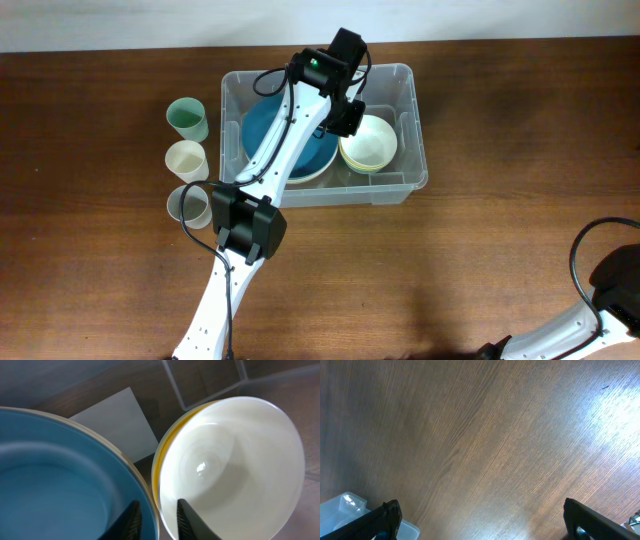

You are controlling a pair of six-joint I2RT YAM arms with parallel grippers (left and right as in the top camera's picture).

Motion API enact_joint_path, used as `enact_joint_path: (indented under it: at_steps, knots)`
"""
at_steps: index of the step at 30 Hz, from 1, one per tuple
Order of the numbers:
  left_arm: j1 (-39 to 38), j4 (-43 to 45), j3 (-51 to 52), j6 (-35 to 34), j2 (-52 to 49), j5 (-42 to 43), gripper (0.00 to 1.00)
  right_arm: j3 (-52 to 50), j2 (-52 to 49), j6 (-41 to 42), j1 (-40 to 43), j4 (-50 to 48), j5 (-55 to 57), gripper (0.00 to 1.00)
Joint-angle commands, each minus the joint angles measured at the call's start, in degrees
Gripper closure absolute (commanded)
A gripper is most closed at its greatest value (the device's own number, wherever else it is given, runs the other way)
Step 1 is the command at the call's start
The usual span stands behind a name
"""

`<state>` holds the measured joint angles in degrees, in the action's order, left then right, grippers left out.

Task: Pack container
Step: 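Carry the white bowl over the container and stack it on the yellow bowl, then release the white bowl and move the left gripper to the mint-green cup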

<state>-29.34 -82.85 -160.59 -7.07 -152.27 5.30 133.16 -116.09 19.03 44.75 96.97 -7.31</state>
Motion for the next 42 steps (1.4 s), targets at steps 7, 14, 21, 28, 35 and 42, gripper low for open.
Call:
enact_joint_path:
  at_steps: [7, 14, 21, 28, 35, 42]
  knots:
    - [0.8, 1.4, -4.0, 0.3, 0.2, -0.2, 0.55, -0.2, 0.6, -0.4, -0.1, 0.1, 0.5, 0.01]
    - [3.2, -2.0, -15.9, 0.3, 0.3, -0.8, 0.54, -0.2, 0.6, -0.4, -0.1, 0.1, 0.5, 0.01]
    - [9.4, -6.1, -19.3, 0.3, 4.4, -6.3, 0.55, -0.2, 0.6, -0.4, -0.1, 0.1, 0.5, 0.01]
    - [15.9, -12.6, -19.3, 0.3, 7.7, -9.5, 0.94, -0.2, 0.6, -0.4, -0.1, 0.2, 0.5, 0.01]
    - [23.2, -13.9, -19.1, 0.3, 7.9, -14.1, 0.91, -0.2, 0.6, -0.4, -0.1, 0.1, 0.5, 0.01]
    - [32.8, -13.9, -18.8, 0.3, 7.9, -13.9, 0.70, -0.2, 0.6, -0.4, -0.1, 0.2, 0.5, 0.01]
